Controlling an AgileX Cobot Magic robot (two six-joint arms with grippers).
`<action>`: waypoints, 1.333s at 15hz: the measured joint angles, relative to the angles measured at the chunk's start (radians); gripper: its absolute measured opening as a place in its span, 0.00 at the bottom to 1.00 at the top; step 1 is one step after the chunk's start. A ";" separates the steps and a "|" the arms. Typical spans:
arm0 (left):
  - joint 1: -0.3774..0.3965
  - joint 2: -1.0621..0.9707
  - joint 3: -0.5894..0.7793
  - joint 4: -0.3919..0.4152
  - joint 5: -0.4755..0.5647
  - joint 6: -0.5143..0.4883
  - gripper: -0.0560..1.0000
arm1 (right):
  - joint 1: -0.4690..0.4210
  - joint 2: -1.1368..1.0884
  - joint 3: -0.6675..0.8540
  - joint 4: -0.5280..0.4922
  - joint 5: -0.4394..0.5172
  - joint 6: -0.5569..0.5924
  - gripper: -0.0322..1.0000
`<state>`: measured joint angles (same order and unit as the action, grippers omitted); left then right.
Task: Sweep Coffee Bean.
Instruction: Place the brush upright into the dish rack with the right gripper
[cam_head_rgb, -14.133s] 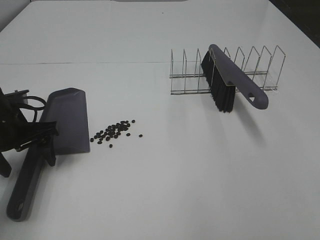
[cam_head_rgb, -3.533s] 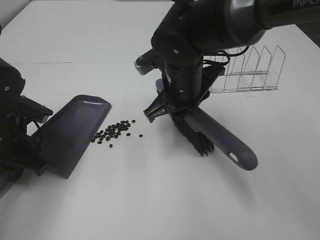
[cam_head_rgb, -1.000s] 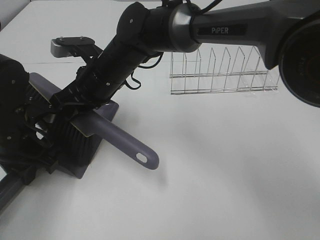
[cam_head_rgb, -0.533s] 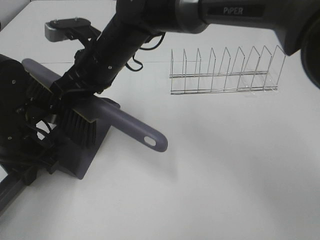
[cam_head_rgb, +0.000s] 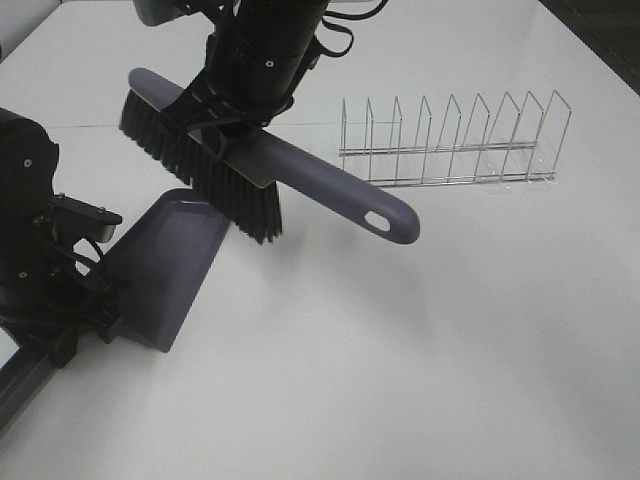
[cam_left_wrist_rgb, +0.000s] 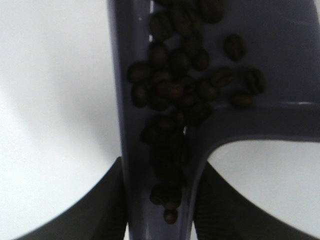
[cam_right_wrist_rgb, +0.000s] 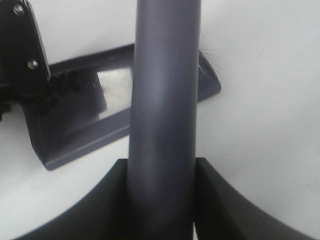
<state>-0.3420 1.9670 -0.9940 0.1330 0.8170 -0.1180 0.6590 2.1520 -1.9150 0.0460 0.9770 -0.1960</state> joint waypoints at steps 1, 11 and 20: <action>0.000 0.000 0.000 -0.001 0.000 -0.002 0.37 | -0.006 -0.006 0.000 -0.010 0.024 0.019 0.38; 0.000 -0.040 0.000 -0.042 -0.015 -0.168 0.37 | -0.262 -0.385 0.519 -0.046 0.066 0.263 0.38; 0.000 -0.041 0.000 -0.054 -0.038 -0.292 0.37 | -0.432 -0.288 0.609 -0.088 0.017 0.435 0.38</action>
<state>-0.3420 1.9260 -0.9940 0.0790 0.7790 -0.4100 0.2270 1.8640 -1.3060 -0.0420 0.9940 0.2390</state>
